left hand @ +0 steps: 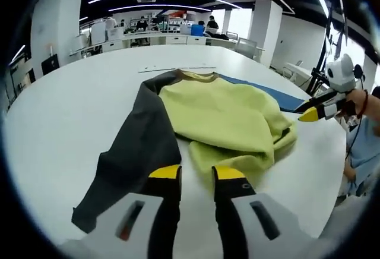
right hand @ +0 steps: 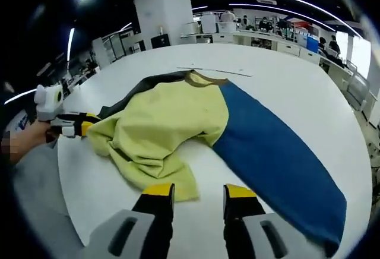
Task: Fold the garment on the visible template until the final outline fits inside the template.
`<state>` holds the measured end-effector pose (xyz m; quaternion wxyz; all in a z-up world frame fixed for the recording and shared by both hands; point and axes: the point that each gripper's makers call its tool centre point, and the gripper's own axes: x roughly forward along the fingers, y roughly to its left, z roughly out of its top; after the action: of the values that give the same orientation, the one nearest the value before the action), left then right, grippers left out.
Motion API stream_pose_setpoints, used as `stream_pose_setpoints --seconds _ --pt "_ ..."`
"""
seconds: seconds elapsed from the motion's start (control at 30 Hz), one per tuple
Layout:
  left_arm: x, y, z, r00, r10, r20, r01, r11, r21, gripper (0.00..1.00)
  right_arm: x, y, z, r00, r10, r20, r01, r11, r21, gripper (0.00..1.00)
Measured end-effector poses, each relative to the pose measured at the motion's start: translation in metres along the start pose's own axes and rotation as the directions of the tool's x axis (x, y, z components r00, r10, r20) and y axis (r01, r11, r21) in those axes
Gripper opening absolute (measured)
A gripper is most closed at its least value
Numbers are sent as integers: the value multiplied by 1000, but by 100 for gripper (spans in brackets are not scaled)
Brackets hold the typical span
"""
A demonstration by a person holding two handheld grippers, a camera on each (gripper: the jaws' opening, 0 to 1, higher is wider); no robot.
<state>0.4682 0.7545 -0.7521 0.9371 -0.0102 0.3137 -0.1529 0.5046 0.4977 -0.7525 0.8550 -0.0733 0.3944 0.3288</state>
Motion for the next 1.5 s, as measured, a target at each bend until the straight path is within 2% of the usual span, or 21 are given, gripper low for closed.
stream_pose_setpoints --seconds 0.37,0.53,0.63,0.8,0.97,1.0,1.17,1.3,1.5 --pt "11 -3 -6 999 -23 -30 24 999 33 15 16 7 -7 998 22 -51 -23 1000 -21 25" --pt "16 -8 -8 998 -35 -43 38 996 76 12 20 8 -9 998 14 -66 -17 999 -52 23" --pt "17 -9 -8 998 -42 -43 44 997 66 11 21 8 -8 998 14 -67 -16 999 -32 21" --pt "18 -16 -9 997 -64 -46 66 997 45 2 21 10 -10 997 5 -80 -9 999 -44 9" --pt "17 -15 -8 997 -52 -52 55 997 51 0 20 9 -10 997 -7 -80 5 999 -35 3" --pt "15 -15 -9 997 -44 -59 47 998 45 0 19 10 -10 997 -8 -78 6 1000 -31 0" --pt "3 -13 -4 998 -22 -52 24 998 54 0 9 13 -14 997 -7 -82 2 998 -66 0" --pt "-11 -14 0 1000 -11 -29 12 999 33 0 -2 16 -19 998 6 -68 -7 1000 -17 0" --pt "-33 -15 0 1000 10 -19 -9 999 44 0 -21 21 -27 999 7 -54 -6 1000 15 0"
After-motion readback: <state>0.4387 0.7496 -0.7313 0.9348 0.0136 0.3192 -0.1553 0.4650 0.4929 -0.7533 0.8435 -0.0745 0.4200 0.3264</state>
